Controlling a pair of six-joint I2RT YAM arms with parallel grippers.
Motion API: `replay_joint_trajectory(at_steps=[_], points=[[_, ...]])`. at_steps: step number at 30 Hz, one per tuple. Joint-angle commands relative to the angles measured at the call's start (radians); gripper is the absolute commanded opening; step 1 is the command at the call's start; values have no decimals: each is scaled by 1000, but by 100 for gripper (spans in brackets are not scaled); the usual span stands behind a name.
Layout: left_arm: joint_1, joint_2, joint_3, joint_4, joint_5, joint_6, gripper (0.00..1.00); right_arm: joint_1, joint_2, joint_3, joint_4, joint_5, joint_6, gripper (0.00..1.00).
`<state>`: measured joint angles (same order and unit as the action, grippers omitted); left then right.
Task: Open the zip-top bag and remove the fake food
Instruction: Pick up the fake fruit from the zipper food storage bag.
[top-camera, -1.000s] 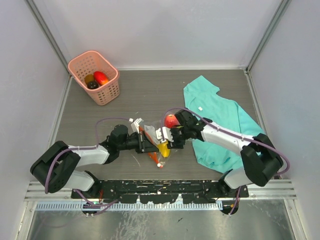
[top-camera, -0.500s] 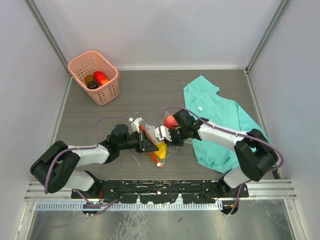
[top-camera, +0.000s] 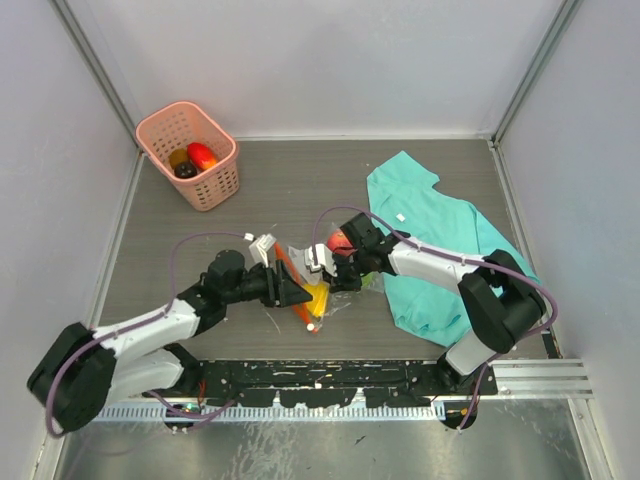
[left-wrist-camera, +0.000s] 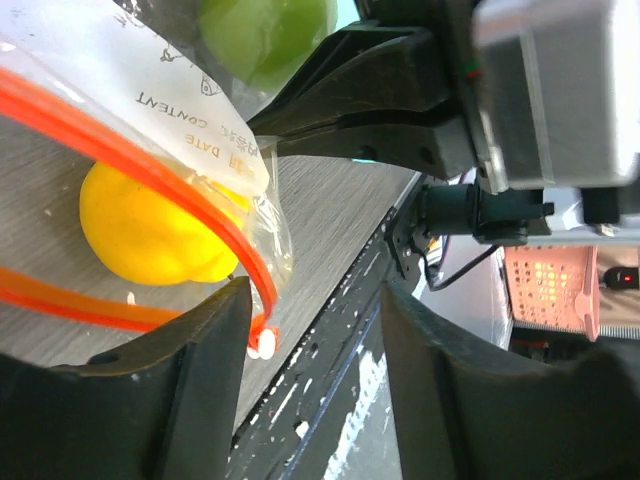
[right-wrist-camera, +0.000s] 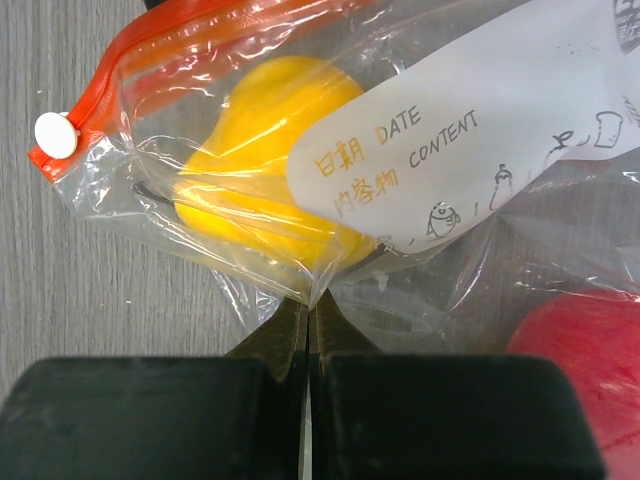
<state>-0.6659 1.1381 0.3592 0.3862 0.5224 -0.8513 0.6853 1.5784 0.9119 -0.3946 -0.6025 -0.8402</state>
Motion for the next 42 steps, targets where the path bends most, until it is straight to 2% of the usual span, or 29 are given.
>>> replay_joint_trajectory(at_steps=[1,4,8,10,12,14,17,29,35,42], points=[[-1,-192,33,-266,-112,109,62,3,-5,37,12,-4,12,1],[1,-337,28,-435,-226,134,75,2,-4,40,4,-1,2,1],[1,-491,-12,-539,-305,102,79,3,-9,44,-2,-5,3,1],[0,-525,-33,-555,-335,74,72,2,-11,43,-3,-8,3,1],[1,-534,-57,-553,-359,45,56,3,-7,43,-5,-10,1,1],[1,-517,-73,-527,-362,24,45,3,-3,45,-9,-10,0,1],[2,-445,-81,-437,-338,15,41,2,-5,48,-12,-10,0,1],[5,-96,-16,-115,-256,10,45,3,-1,47,-15,-14,-1,1],[5,-30,-1,-45,-243,-5,45,2,2,48,-15,-21,-3,1],[5,35,9,17,-219,-17,53,3,7,50,-21,-29,-2,1]])
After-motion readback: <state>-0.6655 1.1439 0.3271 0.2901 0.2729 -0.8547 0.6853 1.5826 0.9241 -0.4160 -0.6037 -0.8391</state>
